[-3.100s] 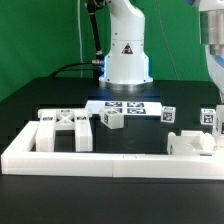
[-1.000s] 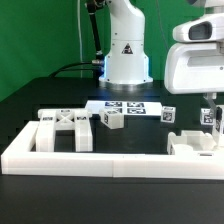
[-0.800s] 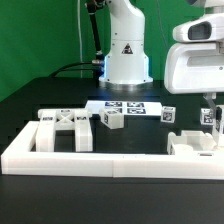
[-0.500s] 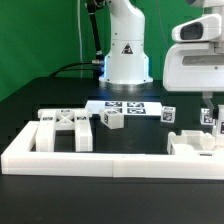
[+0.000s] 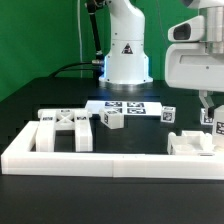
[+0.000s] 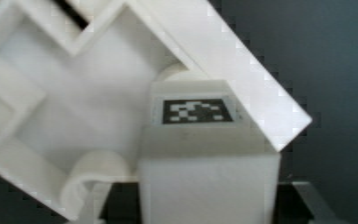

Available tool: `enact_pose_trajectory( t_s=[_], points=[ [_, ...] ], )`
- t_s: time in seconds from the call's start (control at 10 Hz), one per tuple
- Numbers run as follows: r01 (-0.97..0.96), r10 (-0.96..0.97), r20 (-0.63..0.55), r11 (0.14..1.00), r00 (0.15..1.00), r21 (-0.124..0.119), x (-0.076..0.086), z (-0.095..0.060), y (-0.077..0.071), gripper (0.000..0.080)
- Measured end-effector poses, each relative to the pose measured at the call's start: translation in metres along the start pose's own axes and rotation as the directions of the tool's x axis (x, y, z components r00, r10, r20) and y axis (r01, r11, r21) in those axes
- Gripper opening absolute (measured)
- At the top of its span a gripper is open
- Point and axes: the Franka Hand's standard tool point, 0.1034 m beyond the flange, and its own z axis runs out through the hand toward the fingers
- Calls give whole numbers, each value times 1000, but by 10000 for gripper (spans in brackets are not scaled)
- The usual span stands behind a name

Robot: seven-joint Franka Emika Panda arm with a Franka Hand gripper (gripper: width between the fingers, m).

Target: Assemble chair

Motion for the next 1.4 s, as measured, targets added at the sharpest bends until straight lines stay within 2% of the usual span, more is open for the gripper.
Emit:
enact_pose_trajectory(
  t_s=[0.3, 0.4, 0.7, 0.8, 0.9, 1.0, 1.1, 1.2, 1.4],
  points=[
    [-305, 304, 28, 952, 952, 15, 1, 0, -1, 291],
    [-324, 323, 30, 946, 946, 14, 2, 0, -1, 291],
    [-527, 526, 53, 850, 849, 8, 1, 1, -2, 291],
    [-570, 569, 60, 822, 820, 5, -1, 1, -2, 419],
    [-550, 548, 61, 835, 834, 6, -2, 1, -3, 419],
    [-486, 484, 60, 874, 873, 11, -1, 1, -3, 552],
    [-396, 394, 59, 918, 917, 21, 1, -1, -4, 633],
    [-356, 354, 58, 934, 933, 25, 0, -1, -5, 633],
    [-141, 139, 53, 989, 989, 36, -6, -1, -8, 646]
  ],
)
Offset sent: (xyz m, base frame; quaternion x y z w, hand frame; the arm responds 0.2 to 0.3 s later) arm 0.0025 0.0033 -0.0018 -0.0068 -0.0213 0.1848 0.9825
